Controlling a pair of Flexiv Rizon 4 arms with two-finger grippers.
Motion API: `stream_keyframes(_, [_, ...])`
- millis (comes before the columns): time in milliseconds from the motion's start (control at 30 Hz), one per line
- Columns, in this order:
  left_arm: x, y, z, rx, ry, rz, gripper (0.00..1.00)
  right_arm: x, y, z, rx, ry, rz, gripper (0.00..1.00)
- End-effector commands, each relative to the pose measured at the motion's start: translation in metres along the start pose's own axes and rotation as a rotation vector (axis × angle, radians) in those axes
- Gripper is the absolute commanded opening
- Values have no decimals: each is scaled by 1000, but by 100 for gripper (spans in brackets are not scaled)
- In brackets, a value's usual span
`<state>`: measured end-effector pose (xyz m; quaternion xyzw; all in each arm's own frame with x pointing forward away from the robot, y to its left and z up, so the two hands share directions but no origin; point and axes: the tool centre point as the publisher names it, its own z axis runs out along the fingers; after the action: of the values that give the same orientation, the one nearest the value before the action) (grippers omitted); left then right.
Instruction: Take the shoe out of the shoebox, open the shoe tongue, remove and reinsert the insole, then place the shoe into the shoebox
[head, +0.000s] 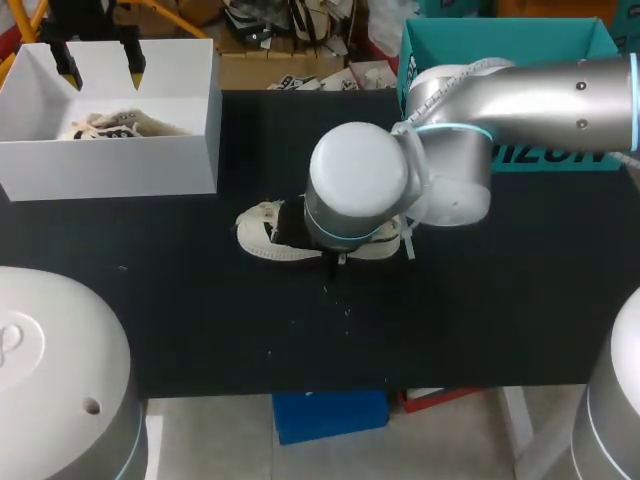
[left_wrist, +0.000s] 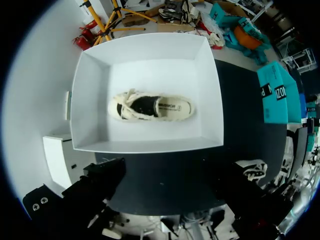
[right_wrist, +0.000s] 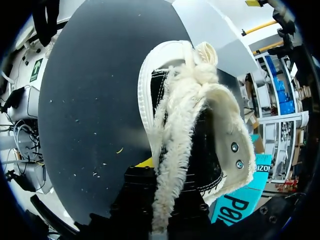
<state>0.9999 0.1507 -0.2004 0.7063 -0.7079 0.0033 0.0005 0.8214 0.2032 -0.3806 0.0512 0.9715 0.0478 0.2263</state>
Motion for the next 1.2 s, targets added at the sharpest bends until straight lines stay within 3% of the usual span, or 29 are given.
stream_keyframes(33, [0, 0, 0, -2, -2, -1, 100, 6, 1, 11, -29, 27, -10, 0])
stream_keyframes(400, [0, 0, 0, -2, -2, -1, 100, 25, -1, 21, -10, 124, -62, 0])
stream_keyframes(967, [0, 0, 0, -2, -2, -1, 100, 32, -3, 25, 16, 156, -24, 0])
stream_keyframes(1000, [0, 0, 0, -2, -2, -1, 100, 32, -3, 25, 20, 157, -12, 13])
stream_keyframes(1033, [0, 0, 0, -2, -2, -1, 100, 32, -3, 25, 20, 158, -1, 67])
stream_keyframes(1067, [0, 0, 0, -2, -2, -1, 100, 32, -2, 23, 25, 158, 6, 100])
stream_keyframes(1200, [0, 0, 0, -2, -2, -1, 100, 31, -2, 8, 19, 158, 16, 100])
